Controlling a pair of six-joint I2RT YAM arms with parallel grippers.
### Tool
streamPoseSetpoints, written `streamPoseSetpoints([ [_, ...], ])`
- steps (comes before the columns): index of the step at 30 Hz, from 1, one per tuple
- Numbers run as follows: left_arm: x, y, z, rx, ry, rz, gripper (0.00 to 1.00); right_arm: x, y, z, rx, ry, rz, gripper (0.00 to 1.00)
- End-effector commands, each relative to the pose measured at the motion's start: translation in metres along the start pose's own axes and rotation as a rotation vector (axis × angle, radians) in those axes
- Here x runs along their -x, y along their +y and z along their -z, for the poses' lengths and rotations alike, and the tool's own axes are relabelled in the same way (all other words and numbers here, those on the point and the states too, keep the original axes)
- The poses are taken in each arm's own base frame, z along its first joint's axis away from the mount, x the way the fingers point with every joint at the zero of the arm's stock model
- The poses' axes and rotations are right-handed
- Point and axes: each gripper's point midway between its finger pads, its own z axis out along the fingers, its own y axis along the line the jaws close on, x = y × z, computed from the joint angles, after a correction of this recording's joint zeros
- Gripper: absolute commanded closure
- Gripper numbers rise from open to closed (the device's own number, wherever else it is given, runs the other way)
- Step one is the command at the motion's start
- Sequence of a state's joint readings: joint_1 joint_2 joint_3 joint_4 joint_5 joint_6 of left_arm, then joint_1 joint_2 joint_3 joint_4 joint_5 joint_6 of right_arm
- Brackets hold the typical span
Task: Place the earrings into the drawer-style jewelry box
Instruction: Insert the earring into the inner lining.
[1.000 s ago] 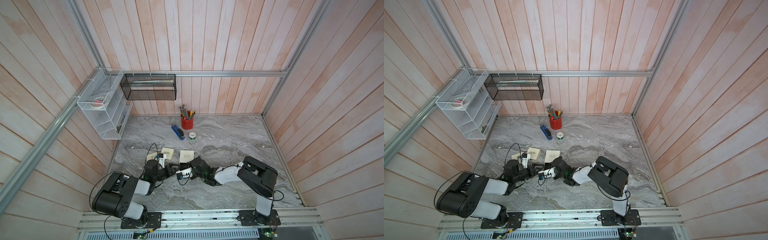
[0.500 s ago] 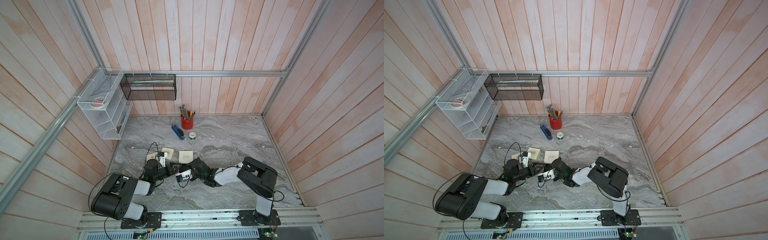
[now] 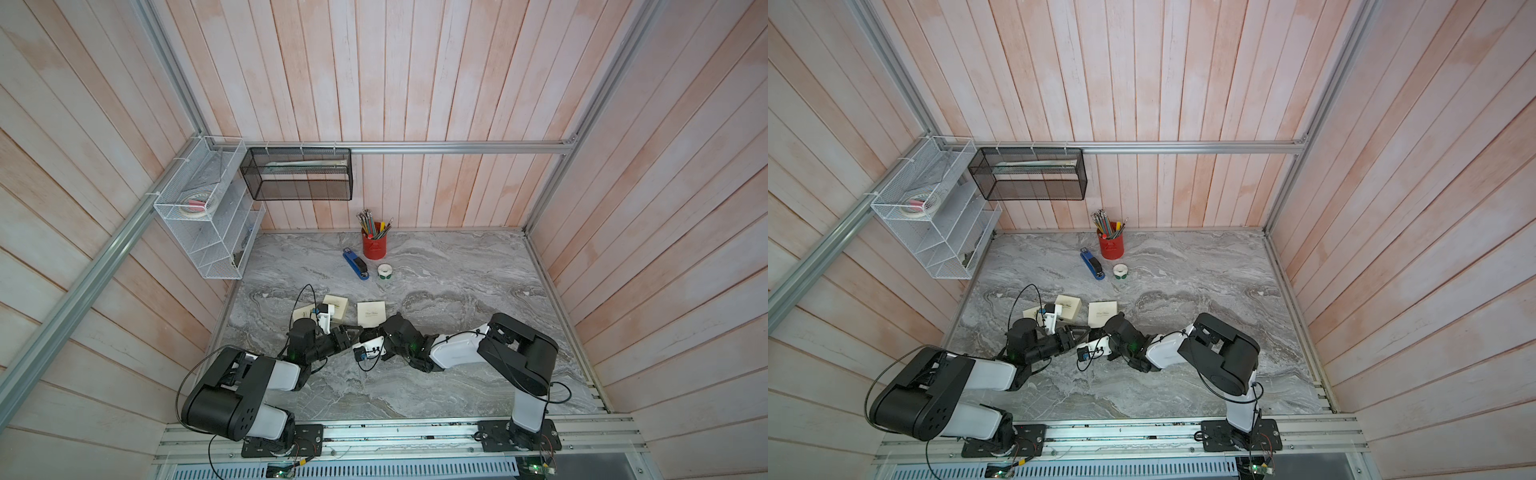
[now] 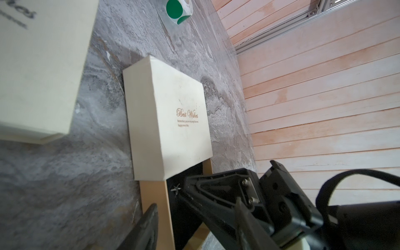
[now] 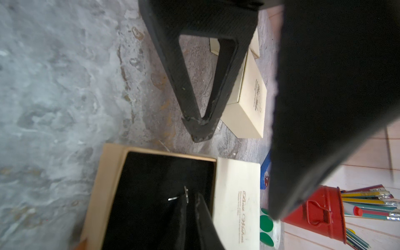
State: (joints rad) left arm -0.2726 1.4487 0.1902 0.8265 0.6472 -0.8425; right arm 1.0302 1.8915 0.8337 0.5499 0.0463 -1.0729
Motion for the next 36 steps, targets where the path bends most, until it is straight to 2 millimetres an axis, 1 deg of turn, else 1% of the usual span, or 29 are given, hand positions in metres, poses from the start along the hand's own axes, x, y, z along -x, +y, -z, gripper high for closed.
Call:
streamPoseSetpoints([
  [1, 0.011, -0.009, 0.001, -0.021, -0.026, -0.029, 0.43, -0.003, 0.003, 0.006, 0.024, 0.0, -0.034, 0.86],
  [7, 0.013, -0.009, 0.001, -0.017, -0.028, -0.034, 0.43, 0.001, -0.003, 0.009, 0.014, -0.022, -0.051, 0.85],
  [14, 0.013, -0.009, 0.0, -0.017, -0.026, -0.034, 0.43, -0.001, 0.002, 0.009, 0.034, -0.018, -0.044, 0.88],
  [17, 0.013, -0.009, 0.0, -0.018, -0.025, -0.036, 0.43, -0.001, 0.005, 0.009, 0.046, -0.016, -0.045, 0.88],
  [34, 0.013, -0.008, -0.001, -0.015, -0.021, -0.038, 0.43, -0.004, 0.006, 0.004, 0.09, -0.018, -0.071, 0.87],
  [36, 0.012, -0.008, -0.001, -0.015, -0.018, -0.038, 0.43, -0.004, 0.008, 0.003, 0.105, -0.019, -0.073, 0.88],
])
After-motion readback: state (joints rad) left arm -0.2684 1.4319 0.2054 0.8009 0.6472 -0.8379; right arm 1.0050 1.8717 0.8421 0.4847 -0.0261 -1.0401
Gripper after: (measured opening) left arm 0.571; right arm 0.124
